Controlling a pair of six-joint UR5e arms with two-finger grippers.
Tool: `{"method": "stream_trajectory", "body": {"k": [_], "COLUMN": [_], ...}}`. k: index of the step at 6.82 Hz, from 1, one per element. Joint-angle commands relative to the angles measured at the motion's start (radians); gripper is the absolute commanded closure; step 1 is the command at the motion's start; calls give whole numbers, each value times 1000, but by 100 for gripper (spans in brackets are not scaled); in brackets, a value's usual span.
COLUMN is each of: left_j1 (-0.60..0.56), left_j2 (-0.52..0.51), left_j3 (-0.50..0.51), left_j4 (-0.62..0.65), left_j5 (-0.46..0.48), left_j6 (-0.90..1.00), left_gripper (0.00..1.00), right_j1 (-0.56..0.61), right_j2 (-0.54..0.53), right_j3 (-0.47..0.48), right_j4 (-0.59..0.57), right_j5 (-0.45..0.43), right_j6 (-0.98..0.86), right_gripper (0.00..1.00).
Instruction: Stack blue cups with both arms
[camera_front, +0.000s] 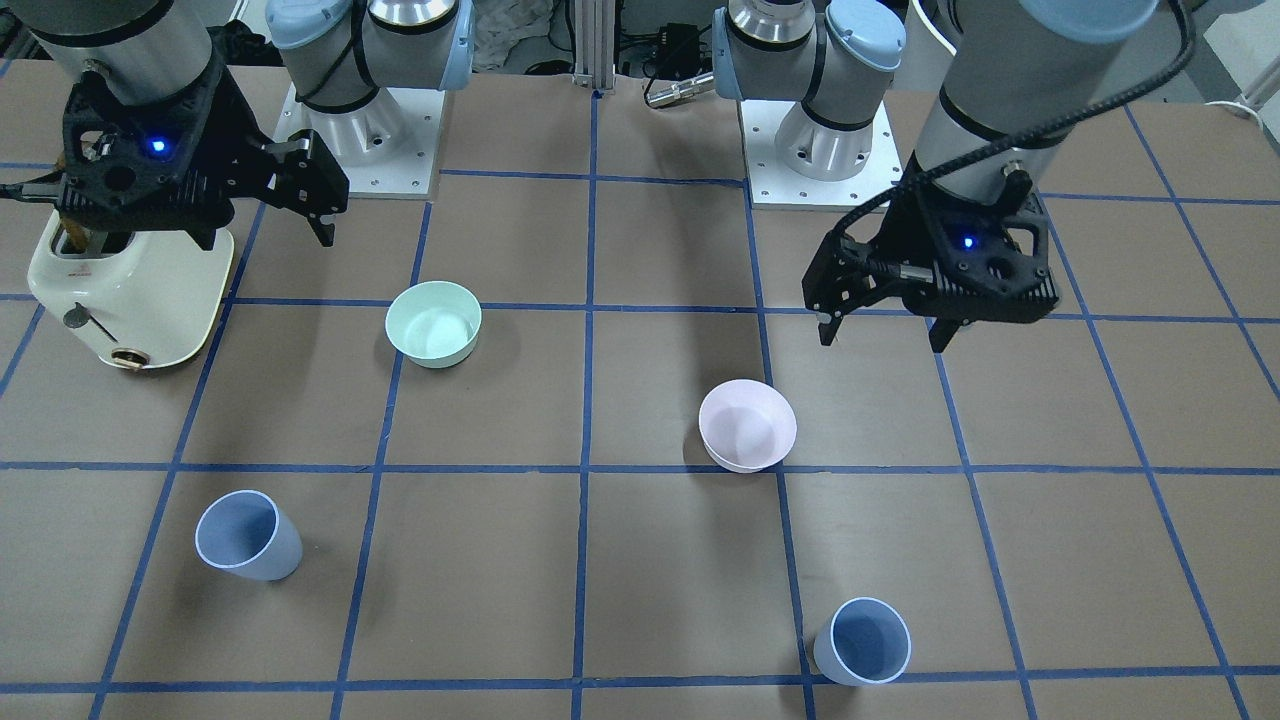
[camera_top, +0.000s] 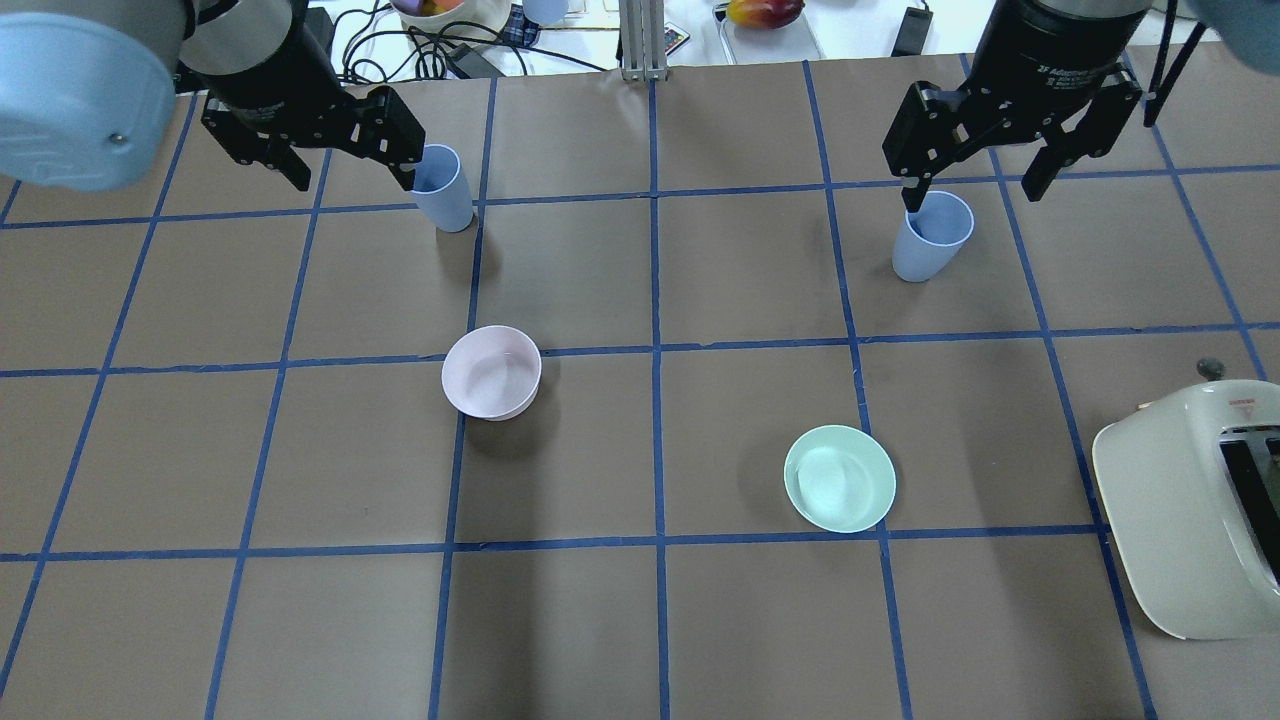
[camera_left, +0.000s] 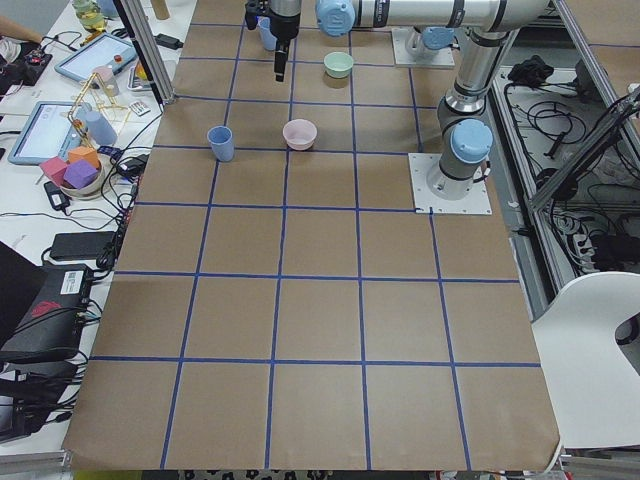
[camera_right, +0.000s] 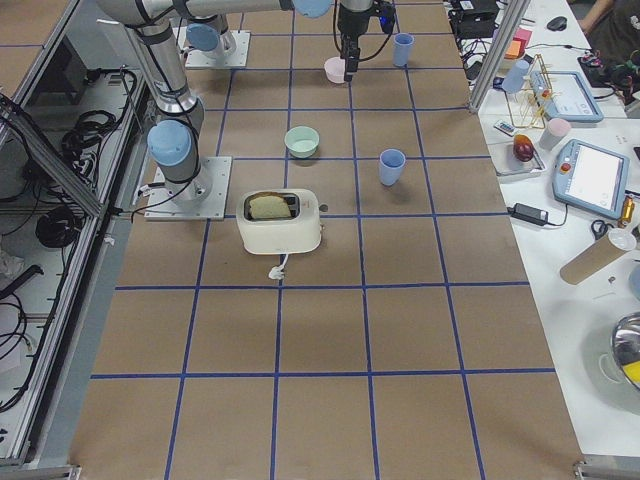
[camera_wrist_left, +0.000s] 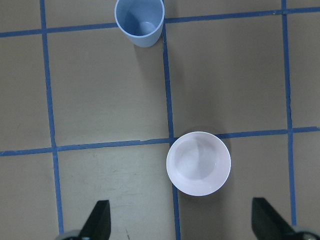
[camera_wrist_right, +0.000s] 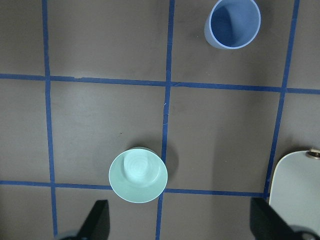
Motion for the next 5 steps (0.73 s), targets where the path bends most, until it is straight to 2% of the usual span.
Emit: {"method": "stream_trajectory", "body": {"k": [1,2,3,5], "left_j1": [0,0,0,0], "left_j2": [-234,-350,-449,-543], "left_j3": [217,303,338,339], "left_j4": [2,2,33,142], "left_j5": [-1,1,7,10], "left_j6": [20,37,74,86], "left_gripper": [0,0,0,0], "right_j1": [-1,-1,-2,-55], "right_j2": [0,0,3,11], "right_j3": [0,-1,-1,0], "right_j4": [-10,-14,-25,-22], "right_j5": [0,-9,-12,-15], "right_j6": [7,9,10,-8], "right_gripper": [0,0,0,0]}}
